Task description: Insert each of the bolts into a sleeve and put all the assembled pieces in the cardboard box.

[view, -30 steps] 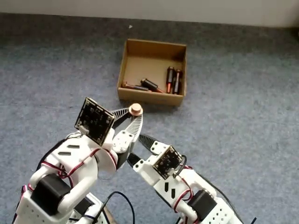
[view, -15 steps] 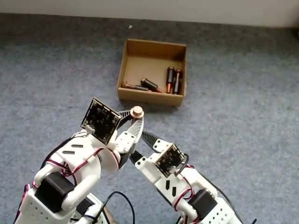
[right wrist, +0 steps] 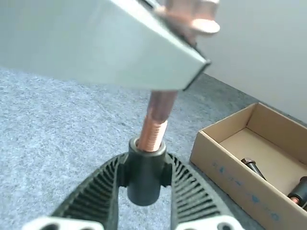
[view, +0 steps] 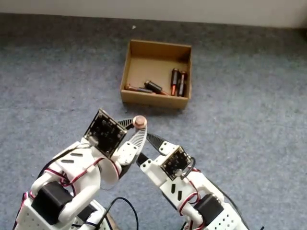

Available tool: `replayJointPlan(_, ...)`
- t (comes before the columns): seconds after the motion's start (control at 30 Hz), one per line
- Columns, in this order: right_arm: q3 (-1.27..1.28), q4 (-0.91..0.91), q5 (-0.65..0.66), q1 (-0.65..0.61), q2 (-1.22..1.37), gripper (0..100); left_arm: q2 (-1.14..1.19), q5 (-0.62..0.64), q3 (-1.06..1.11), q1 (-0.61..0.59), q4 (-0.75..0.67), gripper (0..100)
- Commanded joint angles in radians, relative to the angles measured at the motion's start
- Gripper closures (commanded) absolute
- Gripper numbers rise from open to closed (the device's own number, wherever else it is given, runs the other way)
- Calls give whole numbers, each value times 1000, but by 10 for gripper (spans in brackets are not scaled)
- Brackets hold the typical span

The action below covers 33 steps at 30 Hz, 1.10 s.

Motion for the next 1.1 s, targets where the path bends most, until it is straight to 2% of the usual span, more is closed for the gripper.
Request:
replayJointPlan(0.0,107,-28,3,33,-21,994,-88,-15,4,-53,20,994)
replayJointPlan(0.47,51,-30,3,28,-22,994,-203,-20,223,-58,11,993)
replayJointPlan(0.57,42,-31,2,31,-22,994,-234,-78,262,-58,11,993)
replayJointPlan(0.67,16,-31,2,31,-22,994,-272,-84,306,-58,11,992)
replayJointPlan(0.73,2,-31,2,31,-22,994,-297,-86,337,-58,11,971)
replayJointPlan(0.87,4,-31,2,31,-22,994,-337,-78,366,-59,14,861)
replayJointPlan(1.07,4,-31,2,31,-22,994,-349,-26,358,-131,12,856)
